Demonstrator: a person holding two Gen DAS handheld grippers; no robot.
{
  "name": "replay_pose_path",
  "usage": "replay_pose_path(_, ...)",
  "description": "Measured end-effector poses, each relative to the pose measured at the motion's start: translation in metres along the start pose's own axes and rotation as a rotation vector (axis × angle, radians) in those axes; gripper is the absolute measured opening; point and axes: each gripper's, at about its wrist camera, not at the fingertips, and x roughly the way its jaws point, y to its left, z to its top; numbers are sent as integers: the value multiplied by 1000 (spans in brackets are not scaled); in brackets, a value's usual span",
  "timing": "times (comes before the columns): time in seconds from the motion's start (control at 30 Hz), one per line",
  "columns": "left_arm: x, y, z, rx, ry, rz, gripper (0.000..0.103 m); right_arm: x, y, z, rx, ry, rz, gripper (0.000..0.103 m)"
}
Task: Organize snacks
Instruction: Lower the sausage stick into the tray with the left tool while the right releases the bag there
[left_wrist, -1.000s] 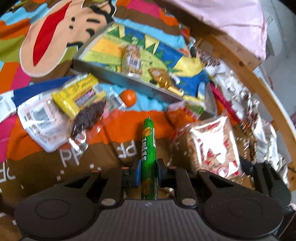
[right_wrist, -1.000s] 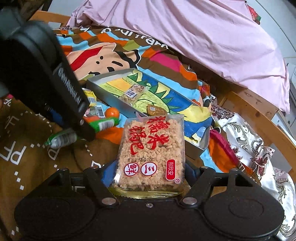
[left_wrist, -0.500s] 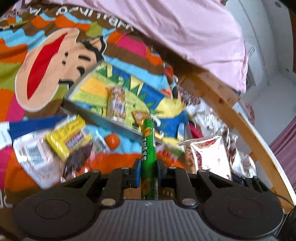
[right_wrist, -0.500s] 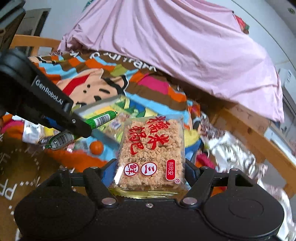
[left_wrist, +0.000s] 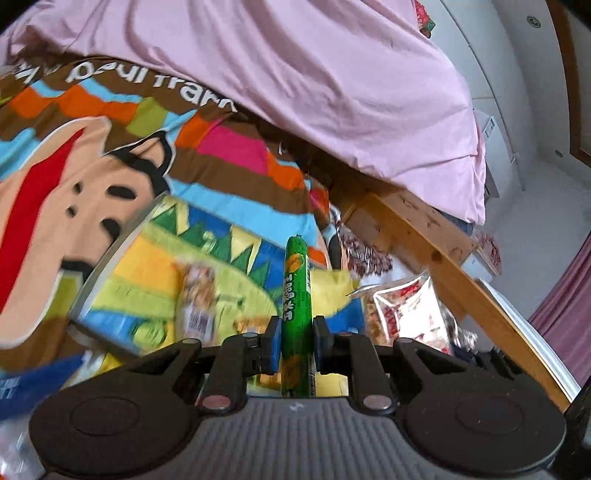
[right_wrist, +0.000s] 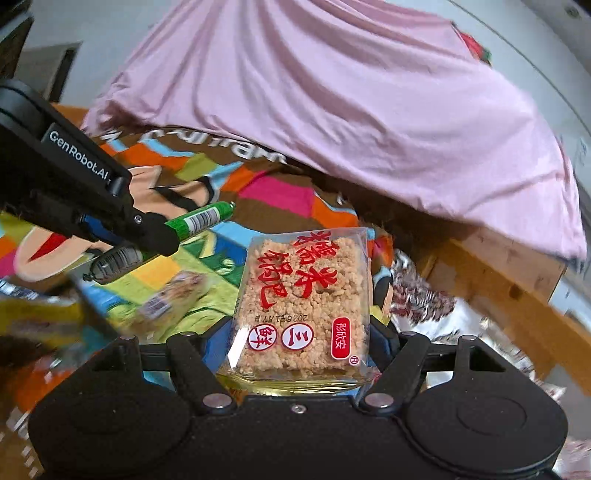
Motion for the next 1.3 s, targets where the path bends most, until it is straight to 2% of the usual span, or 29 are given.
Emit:
replay_pose_path(0.17, 58, 5, 14, -12, 5, 19, 19, 39, -14, -7, 47, 38, -4, 75)
replay_pose_path(0.43, 122, 21, 6, -55, 70, 73, 19, 76, -26, -22, 139, 142, 21, 75)
replay_pose_path(0.57, 136, 21, 2, -31, 105, 112, 19, 85, -29, -28, 184, 206, 49, 76)
replay_pose_path(0.9, 149, 16, -11, 14, 172, 199, 19, 91, -26, -36, 200, 268, 82, 76)
replay_pose_path(1.03, 151, 16, -14, 25, 193, 228, 19, 91, -26, -38, 209, 280, 87, 82)
replay_pose_path(1.1, 147, 15, -13, 26, 181, 231, 26, 89, -29, -36, 216, 267, 75, 86)
replay_pose_path(1.17, 141, 16, -10, 10, 169, 230, 48, 84, -34, -33, 239, 252, 67, 87)
replay_pose_path(1.3, 125, 11, -3, 17, 141, 234, 55, 69, -45, -26, 291, 194, 47, 92)
